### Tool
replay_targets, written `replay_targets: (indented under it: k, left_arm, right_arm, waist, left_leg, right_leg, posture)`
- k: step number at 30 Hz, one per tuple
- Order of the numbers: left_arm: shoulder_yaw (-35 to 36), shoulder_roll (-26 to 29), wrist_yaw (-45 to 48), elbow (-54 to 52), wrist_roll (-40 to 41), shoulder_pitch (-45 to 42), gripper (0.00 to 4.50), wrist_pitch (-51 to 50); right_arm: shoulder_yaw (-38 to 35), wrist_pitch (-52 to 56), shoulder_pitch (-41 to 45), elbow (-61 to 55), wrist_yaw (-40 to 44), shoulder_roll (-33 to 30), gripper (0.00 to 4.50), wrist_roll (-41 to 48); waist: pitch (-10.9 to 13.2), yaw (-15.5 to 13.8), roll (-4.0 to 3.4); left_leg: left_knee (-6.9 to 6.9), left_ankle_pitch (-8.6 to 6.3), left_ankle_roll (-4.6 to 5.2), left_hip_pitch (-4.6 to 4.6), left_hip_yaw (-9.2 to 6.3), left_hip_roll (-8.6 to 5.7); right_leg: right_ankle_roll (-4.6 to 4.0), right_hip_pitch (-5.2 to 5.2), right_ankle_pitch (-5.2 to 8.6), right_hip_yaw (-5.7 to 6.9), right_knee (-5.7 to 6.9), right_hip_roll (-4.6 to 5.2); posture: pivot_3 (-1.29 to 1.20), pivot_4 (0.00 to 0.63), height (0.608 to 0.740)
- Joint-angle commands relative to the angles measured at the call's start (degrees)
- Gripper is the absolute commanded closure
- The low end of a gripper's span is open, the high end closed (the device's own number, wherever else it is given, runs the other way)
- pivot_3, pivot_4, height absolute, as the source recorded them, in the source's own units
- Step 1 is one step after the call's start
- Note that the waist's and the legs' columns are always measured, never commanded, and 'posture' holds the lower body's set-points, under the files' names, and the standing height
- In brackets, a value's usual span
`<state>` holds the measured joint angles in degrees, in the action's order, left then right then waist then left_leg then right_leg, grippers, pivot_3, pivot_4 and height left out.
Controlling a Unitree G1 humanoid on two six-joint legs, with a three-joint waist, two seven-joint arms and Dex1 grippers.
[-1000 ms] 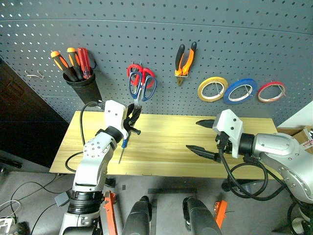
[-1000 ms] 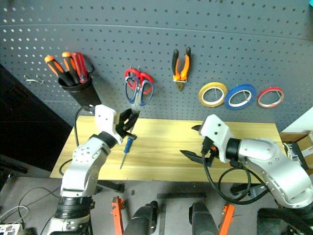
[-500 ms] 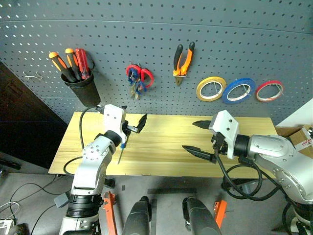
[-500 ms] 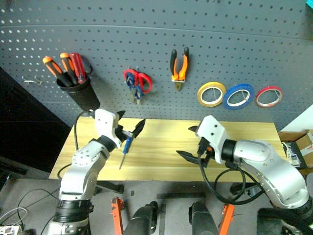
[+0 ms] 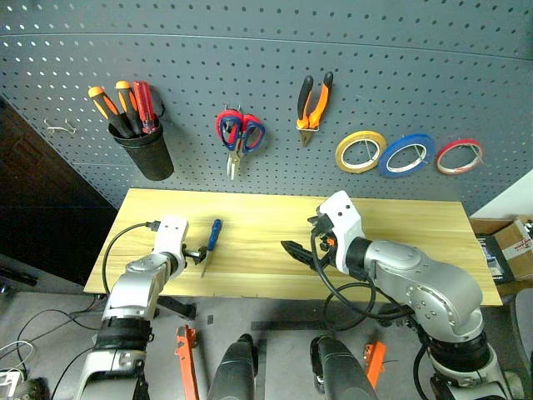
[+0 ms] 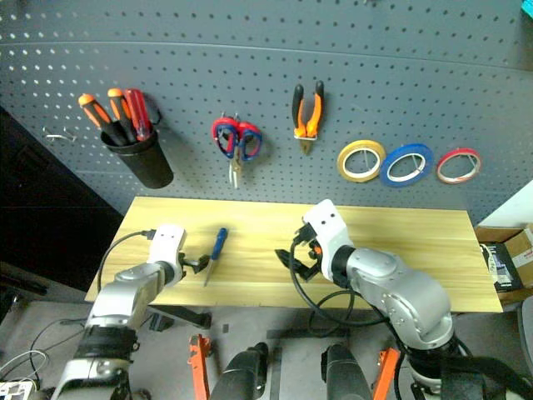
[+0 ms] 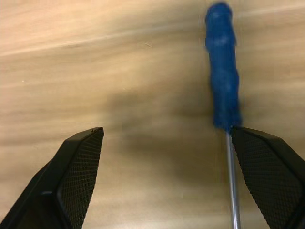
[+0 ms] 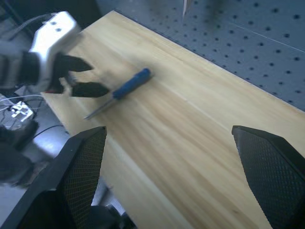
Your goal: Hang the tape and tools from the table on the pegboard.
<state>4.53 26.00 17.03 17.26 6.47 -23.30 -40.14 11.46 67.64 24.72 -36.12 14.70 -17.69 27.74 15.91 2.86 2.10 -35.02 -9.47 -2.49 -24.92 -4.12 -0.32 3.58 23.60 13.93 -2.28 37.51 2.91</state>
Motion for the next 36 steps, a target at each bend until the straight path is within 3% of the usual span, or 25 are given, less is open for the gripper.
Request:
replay_targets:
  k: [1, 10, 13, 21, 24, 29, 36]
  left_arm:
    - [-1.2, -2.0, 0.1, 3.8, -0.8, -3.5, 0.01, 2.4]
    - [-0.7, -5.2, -2.6, 8.3, -0.8, -5.5, 0.01, -0.5]
    - [2.0, -6.8, -5.5, 12.2, 0.4, -7.3, 0.57, -1.1]
    - [2.8, -6.8, -3.2, 15.3, 0.7, -8.8, 3.13, 2.9]
    - [5.4, -6.3, -2.6, 8.4, 2.6, -4.7, 3.97, 3.7]
    - [9.5, -4.3, -1.9, -6.3, 4.5, 6.0, 3.96, 5.3]
    - [8.9, -0.1, 2.2, -34.7, 3.5, 14.0, 3.96, 20.6]
  right_arm:
    - [1.5, -0.4, 1.8, -2.6, 1.0, -0.4, 0.0, 0.2]
    - [1.3, 1.1, 0.9, -4.5, 2.4, -0.4, 0.0, 2.3]
    - [0.9, 1.4, 1.3, -5.3, 4.1, -1.2, 0.0, 3.5]
    - [3.4, -4.8, 3.1, -5.8, 7.7, -7.3, 0.0, 0.6]
    - [4.3, -12.4, 3.2, -6.6, 10.7, -8.8, 0.0, -1.3]
    - [2.6, -18.5, 3.8, -7.1, 14.2, -8.4, 0.0, -0.5]
    - [-0.8, -19.5, 5.9, -5.9, 21.4, -12.1, 0.0, 3.9]
  waist:
    - [0.0, 0.2, 0.0]
    - [0.0, 0.8, 0.01]
    - [0.0, 0.7, 0.02]
    - [0.0, 0.7, 0.01]
    - [0.0, 0.9, 0.01]
    - [0.0, 1.8, 0.02]
    - [0.0, 0.2, 0.02]
  left_leg:
    - [0.01, 0.0, 0.0, -0.01, 0.02, 0.0]
    - [0.07, -0.01, 0.0, -0.01, 0.02, 0.0]
    - [0.05, 0.0, 0.0, 0.0, 0.0, 0.0]
    - [0.0, 0.01, 0.01, 0.05, 0.03, -0.04]
    - [0.04, 0.0, 0.0, 0.04, 0.06, -0.03]
    - [0.18, -0.04, -0.05, 0.02, 0.08, 0.09]
    - [0.17, -0.03, -0.04, -0.06, 0.04, 0.2]
  right_leg:
    - [0.0, 0.02, 0.0, 0.0, -0.01, 0.01]
    - [-0.01, 0.06, 0.0, 0.0, 0.05, 0.03]
    - [0.0, 0.06, 0.01, 0.0, 0.1, 0.03]
    - [0.02, 0.01, 0.01, 0.0, 0.1, 0.06]
    - [0.01, 0.02, 0.01, 0.0, 0.04, 0.06]
    - [-0.06, 0.08, -0.03, -0.04, -0.05, 0.08]
    - [-0.23, -0.03, -0.14, 0.02, -0.42, 0.17]
  posture:
    - [-0.09, 0.274, 0.74]
    - [-0.09, 0.277, 0.74]
    - [-0.1, 0.278, 0.74]
    - [-0.1, 0.267, 0.74]
    - [-0.1, 0.258, 0.74]
    - [-0.09, 0.251, 0.74]
    - [-0.06, 0.232, 0.74]
